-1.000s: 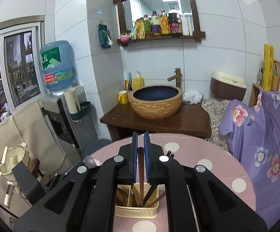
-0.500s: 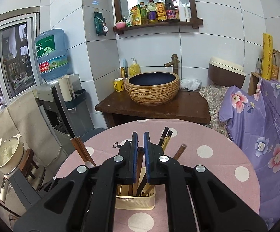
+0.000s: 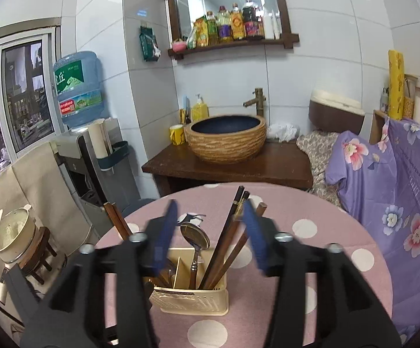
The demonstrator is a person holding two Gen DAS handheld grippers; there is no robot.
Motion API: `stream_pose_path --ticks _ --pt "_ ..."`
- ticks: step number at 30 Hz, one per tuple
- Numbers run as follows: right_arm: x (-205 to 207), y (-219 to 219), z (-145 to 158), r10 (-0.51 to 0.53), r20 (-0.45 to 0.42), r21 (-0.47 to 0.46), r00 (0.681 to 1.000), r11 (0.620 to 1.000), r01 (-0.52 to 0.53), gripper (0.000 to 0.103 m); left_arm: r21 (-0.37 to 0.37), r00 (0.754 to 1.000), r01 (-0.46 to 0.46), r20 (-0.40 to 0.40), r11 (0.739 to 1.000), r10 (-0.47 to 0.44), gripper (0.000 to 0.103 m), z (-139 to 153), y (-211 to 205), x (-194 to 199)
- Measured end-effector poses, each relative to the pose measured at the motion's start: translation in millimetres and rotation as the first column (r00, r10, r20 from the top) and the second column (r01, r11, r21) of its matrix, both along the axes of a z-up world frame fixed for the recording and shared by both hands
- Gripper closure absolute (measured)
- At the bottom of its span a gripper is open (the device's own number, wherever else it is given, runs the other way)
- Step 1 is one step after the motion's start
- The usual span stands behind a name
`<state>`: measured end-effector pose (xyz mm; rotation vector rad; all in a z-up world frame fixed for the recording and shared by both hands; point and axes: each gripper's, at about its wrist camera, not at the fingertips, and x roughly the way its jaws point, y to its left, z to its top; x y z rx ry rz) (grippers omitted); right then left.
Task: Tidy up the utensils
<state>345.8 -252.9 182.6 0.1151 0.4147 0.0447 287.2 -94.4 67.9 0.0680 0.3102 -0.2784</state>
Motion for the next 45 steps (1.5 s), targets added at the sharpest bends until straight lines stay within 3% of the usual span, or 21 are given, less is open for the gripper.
stream_pose_path --ticks 1,4,6,8,13,17,27,35,39,45 --pt "-7.5 1.1 -1.0 -0.001 0.016 -0.018 1.0 1.0 0.001 0.048 -0.01 1.0 0.002 0.007 1.0 -0.002 0.023 -0.7 2.0 -6.0" --pt "-32.2 1.1 -7.6 -0.015 0.064 -0.039 0.998 0.999 0.018 0.03 -0.039 1.0 -0.001 0.014 0.999 0.001 0.012 -3.5 11.5 -23.8" --pt "-48.9 0.8 -15.2 -0.021 0.084 -0.049 0.996 0.998 0.025 0.026 -0.059 1.0 -0.004 0.005 0.998 0.004 0.006 -7.5 19.7 -34.4" --pt "-64.7 0.6 -24.1 -0.029 0.095 -0.061 0.995 0.998 0.035 0.014 -0.076 1.0 -0.015 -0.008 0.997 0.014 0.006 -13.0 29.6 -43.7" --pt "-107.9 6.6 -61.9 -0.031 0.108 -0.109 0.994 0.993 0.043 0.006 -0.08 0.998 -0.036 -0.047 0.996 0.032 0.006 -29.6 52.8 -66.0" --pt "-137.9 18.7 -97.9 -0.019 0.086 -0.158 0.996 0.987 0.033 0.006 -0.086 0.996 -0.072 -0.056 0.994 0.068 0.006 -39.3 70.3 -88.3" --pt "-201.3 32.7 -189.4 -0.067 -0.033 -0.129 0.997 0.99 0.063 0.006 -0.083 0.989 -0.127 -0.081 0.988 0.121 0.005 -73.1 87.4 -150.3" --pt "-254.3 28.3 -202.3 -0.134 0.006 -0.104 0.991 0.986 0.134 0.006 -0.111 0.988 -0.139 -0.075 0.984 0.131 0.005 -80.0 91.5 -191.4" --pt "-274.3 31.1 -205.2 -0.166 0.027 -0.115 0.986 0.979 0.168 0.006 -0.085 0.991 -0.131 -0.039 0.988 0.128 0.005 -80.2 86.0 -210.4" --pt "-294.0 37.6 -203.4 -0.152 0.041 -0.102 0.988 0.982 0.156 0.006 -0.096 0.993 -0.113 -0.038 0.989 0.109 0.005 -81.9 83.2 -225.6"
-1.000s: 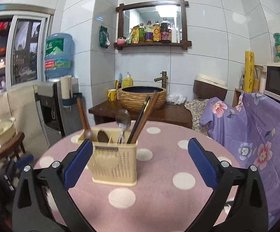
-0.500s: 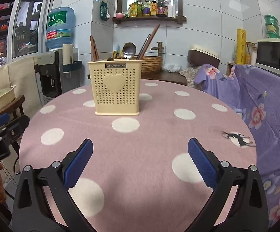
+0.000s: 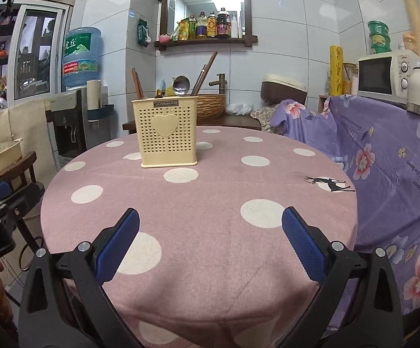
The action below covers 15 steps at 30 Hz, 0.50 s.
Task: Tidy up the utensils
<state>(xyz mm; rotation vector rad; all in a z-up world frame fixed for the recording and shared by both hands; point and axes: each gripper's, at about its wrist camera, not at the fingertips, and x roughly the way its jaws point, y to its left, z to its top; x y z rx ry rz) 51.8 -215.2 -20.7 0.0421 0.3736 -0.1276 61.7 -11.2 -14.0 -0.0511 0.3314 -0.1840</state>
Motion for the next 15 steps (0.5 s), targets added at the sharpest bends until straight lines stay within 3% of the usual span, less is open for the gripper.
stream_pose_path --ticks 15 --pt "-16.9 6.8 8.6 0.027 0.057 -0.03 0.998 0.999 -0.025 0.006 -0.017 1.0 -0.008 0.023 1.0 0.009 0.006 2.6 2.1 -9.6"
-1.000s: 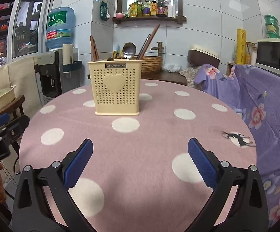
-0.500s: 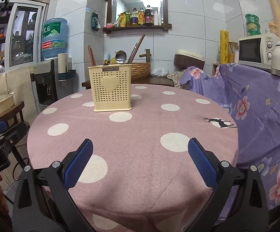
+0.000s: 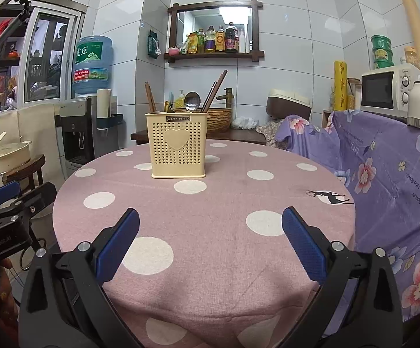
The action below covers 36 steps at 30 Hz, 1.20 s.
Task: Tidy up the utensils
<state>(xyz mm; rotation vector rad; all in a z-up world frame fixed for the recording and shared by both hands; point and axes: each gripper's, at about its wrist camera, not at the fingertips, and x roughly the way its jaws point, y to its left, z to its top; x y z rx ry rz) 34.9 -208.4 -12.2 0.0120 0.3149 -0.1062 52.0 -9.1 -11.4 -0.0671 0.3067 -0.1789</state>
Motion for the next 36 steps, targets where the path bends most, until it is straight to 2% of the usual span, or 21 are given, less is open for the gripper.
stream_pose_path --ticks 36 --pt "-3.3 2.3 -1.4 -0.004 0.006 -0.002 1.0 1.0 0.004 0.006 -0.007 1.0 0.002 -0.001 1.0 -0.002 0.005 4.8 -1.4 -1.1"
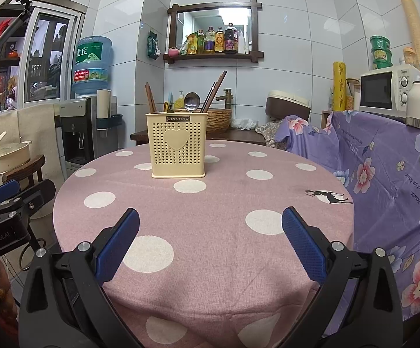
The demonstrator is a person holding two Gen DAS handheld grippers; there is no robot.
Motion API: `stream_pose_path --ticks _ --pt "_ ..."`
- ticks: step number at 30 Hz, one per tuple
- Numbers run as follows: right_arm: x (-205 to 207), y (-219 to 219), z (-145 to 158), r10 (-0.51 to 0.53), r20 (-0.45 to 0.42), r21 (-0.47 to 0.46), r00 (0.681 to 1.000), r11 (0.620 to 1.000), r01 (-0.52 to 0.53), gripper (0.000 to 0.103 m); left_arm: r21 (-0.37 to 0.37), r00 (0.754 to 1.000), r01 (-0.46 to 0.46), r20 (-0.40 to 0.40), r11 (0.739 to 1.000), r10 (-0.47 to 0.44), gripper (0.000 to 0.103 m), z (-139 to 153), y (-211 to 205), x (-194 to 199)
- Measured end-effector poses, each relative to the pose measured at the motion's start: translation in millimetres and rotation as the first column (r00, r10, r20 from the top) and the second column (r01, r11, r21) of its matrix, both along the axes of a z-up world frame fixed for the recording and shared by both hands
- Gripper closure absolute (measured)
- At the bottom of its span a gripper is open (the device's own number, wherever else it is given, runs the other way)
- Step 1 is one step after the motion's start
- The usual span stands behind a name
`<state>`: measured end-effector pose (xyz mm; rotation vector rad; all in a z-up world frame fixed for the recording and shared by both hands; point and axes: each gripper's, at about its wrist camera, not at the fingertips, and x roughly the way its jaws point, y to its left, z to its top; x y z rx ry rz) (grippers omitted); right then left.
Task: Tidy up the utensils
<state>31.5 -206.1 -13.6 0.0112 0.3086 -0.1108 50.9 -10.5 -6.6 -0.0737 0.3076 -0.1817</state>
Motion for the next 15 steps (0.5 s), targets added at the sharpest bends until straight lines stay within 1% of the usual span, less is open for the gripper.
stream_pose_path --ticks 3,15 --pt "-0.1 0.2 -0.7 0.0 -0.002 -0.001 1.0 1.0 0.0 0.006 0.0 1.0 0.006 -0.009 1.0 -0.006 0.005 -1.2 -0.5 0.5" --pt "1.6 -1.1 -2.3 0.0 -0.001 0.008 1.0 1.0 0.0 0.006 0.013 1.0 -0.014 -0.009 1.0 0.014 0.005 -2.5 -0.2 0.5"
